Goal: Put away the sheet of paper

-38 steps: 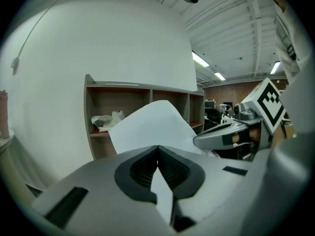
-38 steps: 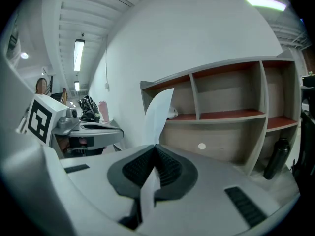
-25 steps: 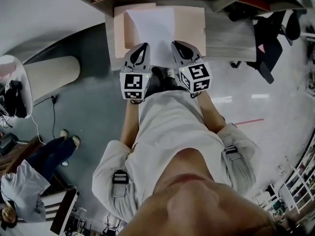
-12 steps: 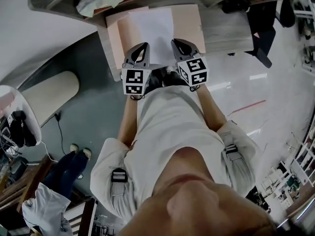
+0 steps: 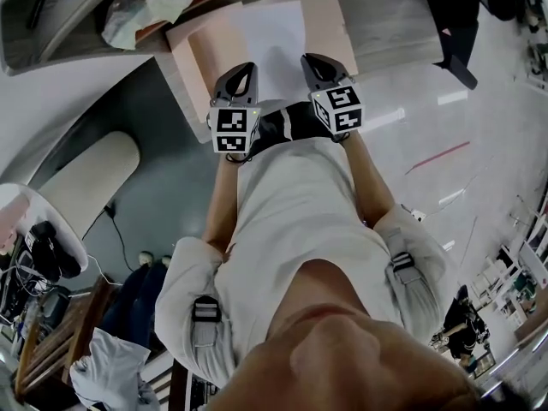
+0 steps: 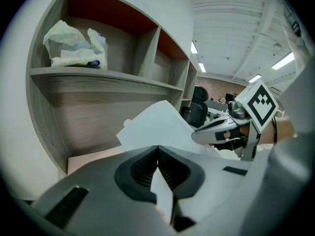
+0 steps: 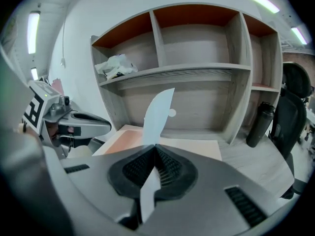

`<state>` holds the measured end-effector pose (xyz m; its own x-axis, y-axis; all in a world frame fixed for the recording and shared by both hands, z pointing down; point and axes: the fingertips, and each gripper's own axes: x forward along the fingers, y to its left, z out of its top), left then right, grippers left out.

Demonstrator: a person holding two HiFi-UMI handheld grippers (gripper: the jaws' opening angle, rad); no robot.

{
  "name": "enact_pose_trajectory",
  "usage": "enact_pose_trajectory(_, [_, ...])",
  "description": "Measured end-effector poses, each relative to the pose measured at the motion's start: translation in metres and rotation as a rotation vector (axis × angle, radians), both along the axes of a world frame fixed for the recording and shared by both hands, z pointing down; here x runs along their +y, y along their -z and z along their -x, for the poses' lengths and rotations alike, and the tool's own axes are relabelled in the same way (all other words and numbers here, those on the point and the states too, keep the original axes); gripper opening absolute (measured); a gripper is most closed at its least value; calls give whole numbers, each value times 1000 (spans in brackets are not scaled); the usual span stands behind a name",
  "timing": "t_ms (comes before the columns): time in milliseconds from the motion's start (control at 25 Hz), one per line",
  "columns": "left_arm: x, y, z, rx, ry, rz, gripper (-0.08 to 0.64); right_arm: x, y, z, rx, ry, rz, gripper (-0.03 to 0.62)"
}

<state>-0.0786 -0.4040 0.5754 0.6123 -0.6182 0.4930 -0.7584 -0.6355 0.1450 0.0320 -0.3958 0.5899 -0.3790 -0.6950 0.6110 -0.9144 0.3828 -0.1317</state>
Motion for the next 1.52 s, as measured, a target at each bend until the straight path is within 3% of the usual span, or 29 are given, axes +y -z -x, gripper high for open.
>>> enact_pose_trajectory(520, [-23,-37,-18,-51,45,52,21,-37,-73,-49,34,24,110,20])
enact_pose_trajectory(840, [-30,-58,-32,-69,55,86,21,-52,-113,-59,42,56,172,20])
enact_pose_trajectory(1160, [-28,-66,-30,-89,62,99,21,-58,-146,-38,-31,23,244,20])
enact_pose_trajectory(1520, [-21,-80,-9,-102,100,119,21,-60,-164,14,-58,66,279,20])
